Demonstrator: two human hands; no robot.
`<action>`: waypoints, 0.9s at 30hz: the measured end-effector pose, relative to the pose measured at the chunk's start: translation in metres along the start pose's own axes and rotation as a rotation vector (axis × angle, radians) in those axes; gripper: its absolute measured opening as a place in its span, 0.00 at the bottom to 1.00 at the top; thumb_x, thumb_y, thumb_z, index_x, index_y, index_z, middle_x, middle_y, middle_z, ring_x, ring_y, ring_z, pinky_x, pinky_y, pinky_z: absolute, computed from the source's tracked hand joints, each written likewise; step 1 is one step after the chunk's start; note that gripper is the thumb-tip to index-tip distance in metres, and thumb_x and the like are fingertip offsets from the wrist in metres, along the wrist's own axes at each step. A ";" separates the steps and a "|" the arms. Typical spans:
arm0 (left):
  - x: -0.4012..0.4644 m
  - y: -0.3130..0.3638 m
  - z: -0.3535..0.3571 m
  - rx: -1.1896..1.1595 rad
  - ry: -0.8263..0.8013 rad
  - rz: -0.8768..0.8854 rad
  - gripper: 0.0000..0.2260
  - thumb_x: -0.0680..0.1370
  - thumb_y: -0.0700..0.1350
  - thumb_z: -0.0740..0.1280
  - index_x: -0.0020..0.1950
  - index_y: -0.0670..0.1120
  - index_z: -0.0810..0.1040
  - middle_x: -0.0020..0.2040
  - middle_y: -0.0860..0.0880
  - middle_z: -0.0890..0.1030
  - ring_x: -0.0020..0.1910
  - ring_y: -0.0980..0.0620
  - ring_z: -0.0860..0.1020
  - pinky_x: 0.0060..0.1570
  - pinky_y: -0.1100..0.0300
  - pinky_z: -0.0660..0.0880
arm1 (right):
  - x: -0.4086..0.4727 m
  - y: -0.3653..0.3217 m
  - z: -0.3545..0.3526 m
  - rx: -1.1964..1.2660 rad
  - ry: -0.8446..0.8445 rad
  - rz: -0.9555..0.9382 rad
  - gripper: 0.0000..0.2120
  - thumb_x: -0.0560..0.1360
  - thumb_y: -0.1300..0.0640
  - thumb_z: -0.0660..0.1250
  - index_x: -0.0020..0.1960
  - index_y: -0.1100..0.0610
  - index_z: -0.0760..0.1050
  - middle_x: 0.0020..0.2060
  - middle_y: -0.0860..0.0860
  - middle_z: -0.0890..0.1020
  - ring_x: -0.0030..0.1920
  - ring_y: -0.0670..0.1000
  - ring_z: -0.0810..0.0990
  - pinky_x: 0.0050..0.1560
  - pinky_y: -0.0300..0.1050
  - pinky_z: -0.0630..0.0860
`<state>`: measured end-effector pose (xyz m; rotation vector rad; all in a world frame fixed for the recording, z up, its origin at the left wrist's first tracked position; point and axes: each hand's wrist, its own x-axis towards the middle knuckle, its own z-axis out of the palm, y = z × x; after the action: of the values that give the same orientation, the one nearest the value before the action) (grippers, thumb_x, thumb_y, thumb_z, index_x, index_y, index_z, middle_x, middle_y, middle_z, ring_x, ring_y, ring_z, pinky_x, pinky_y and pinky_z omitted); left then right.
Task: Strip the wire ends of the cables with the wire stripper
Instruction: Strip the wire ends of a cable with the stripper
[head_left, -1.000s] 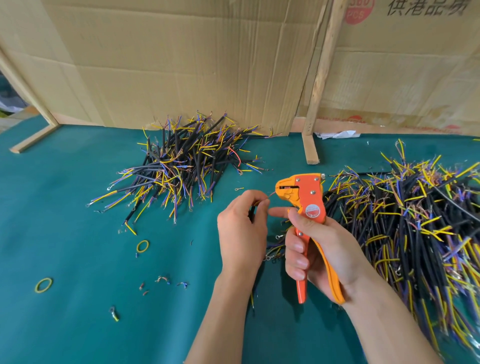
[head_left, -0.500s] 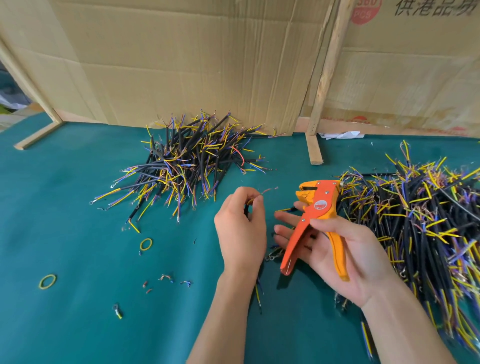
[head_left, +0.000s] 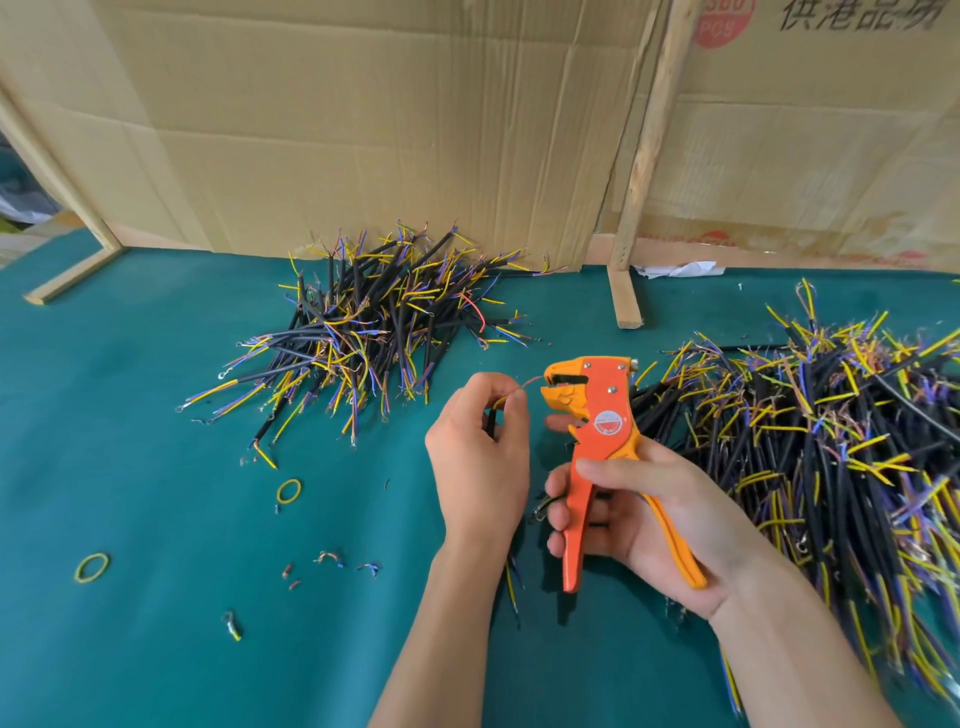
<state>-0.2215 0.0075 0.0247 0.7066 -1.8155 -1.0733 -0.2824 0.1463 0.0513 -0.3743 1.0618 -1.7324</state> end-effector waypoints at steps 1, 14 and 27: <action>0.000 0.000 0.000 0.000 -0.006 0.002 0.06 0.78 0.40 0.69 0.43 0.49 0.79 0.39 0.55 0.81 0.34 0.54 0.73 0.37 0.63 0.70 | 0.000 0.000 0.000 -0.005 -0.003 -0.004 0.26 0.71 0.64 0.73 0.69 0.60 0.76 0.44 0.66 0.79 0.39 0.63 0.79 0.43 0.60 0.80; 0.000 -0.004 0.003 0.017 -0.039 0.030 0.07 0.77 0.39 0.70 0.42 0.50 0.78 0.37 0.55 0.80 0.32 0.54 0.71 0.36 0.61 0.70 | 0.004 0.001 0.005 -0.023 0.167 -0.121 0.18 0.71 0.53 0.74 0.32 0.55 0.65 0.25 0.50 0.61 0.19 0.47 0.60 0.18 0.37 0.61; 0.000 -0.003 0.002 0.030 -0.026 0.016 0.06 0.78 0.40 0.69 0.43 0.50 0.78 0.38 0.56 0.80 0.33 0.56 0.73 0.36 0.67 0.69 | -0.003 -0.001 -0.008 0.051 -0.043 0.050 0.19 0.65 0.64 0.79 0.55 0.62 0.81 0.45 0.67 0.79 0.41 0.64 0.80 0.49 0.63 0.80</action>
<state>-0.2232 0.0071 0.0217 0.6981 -1.8595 -1.0516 -0.2872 0.1527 0.0483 -0.3485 0.9860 -1.6968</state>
